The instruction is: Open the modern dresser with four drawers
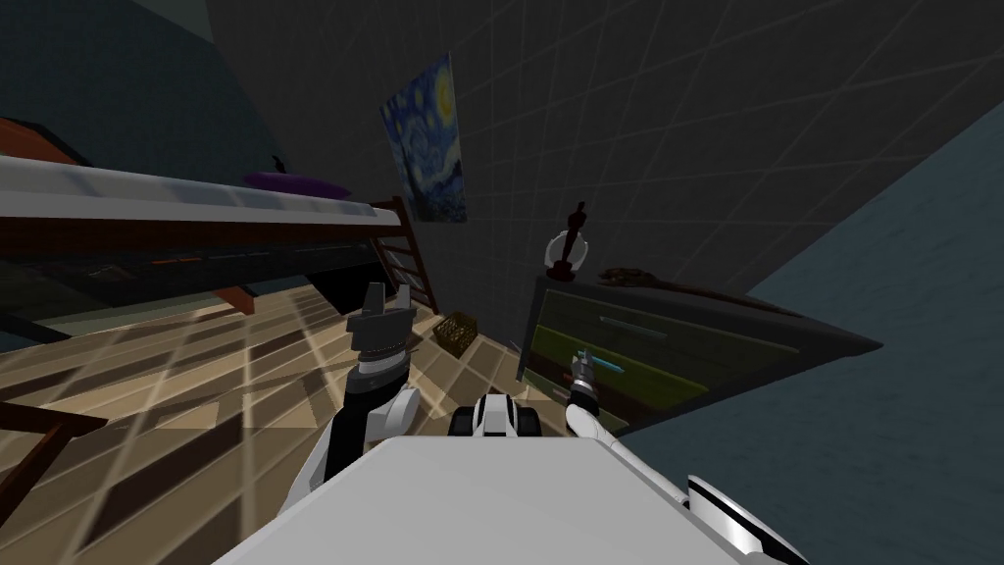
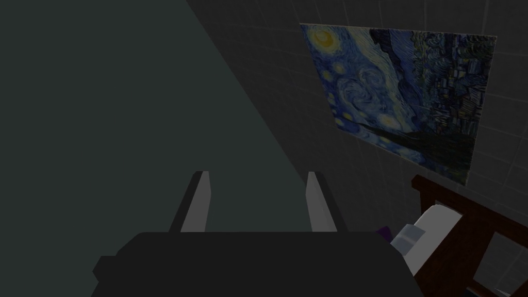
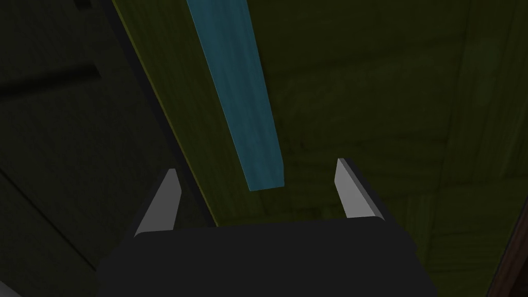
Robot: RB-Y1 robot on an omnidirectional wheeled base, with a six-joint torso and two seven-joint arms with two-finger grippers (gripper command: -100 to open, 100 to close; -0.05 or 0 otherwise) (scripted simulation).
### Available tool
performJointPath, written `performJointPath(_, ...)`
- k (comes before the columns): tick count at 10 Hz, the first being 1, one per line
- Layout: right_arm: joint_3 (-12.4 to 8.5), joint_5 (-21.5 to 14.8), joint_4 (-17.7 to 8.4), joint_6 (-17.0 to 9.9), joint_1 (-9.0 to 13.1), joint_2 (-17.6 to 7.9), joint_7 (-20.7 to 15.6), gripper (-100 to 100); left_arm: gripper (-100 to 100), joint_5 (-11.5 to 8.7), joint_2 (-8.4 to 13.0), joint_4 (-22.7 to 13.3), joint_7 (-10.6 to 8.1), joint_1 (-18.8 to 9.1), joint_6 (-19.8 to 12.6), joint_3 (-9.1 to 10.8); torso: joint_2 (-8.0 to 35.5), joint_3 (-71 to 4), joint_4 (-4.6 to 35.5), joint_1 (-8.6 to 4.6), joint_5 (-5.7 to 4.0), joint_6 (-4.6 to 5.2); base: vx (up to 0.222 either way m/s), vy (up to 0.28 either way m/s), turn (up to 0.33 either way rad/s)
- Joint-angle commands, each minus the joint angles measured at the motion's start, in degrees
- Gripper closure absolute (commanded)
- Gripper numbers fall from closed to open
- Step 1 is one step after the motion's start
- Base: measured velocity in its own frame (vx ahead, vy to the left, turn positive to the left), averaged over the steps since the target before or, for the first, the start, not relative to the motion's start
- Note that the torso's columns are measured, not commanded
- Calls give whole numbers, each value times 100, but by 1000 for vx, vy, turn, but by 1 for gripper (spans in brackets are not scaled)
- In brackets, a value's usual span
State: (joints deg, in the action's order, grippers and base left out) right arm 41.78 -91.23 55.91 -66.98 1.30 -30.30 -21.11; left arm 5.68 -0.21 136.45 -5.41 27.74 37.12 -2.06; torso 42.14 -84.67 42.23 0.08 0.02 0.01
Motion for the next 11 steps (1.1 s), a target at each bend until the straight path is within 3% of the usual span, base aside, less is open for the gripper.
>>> performJointPath(1, 8, -1, 63, 17, -2, -25, -23, 100, 0, 0, 0, 0, 0, 0, 0, 0, 16, 11, 6, -2, 0, -1, -78, 45, -31)
performJointPath(6, 36, 3, 182, 71, -17, -62, -75, 100, 0, 0, -1, -1, 0, -2, -1, -1, 37, 21, 23, 3, 15, 6, -152, 79, -37)
performJointPath(7, -37, 294, -71, 34, -9, -98, -3, 100, 0, 0, -1, -1, 0, -1, -1, -1, 8, 4, 23, -8, 19, 3, -158, 22, 300)
performJointPath(8, -37, 296, -71, 34, -9, -98, -3, 100, 0, 0, -1, -1, 0, -3, -1, -1, 24, 14, 7, -21, -1, 4, -174, -3, 403)
performJointPath(11, -214, 802, -513, -77, 45, -194, 149, 100, 0, 0, 0, -1, 0, -2, -1, 0, 8, 8, -1, -35, -12, 16, -163, -17, 396)
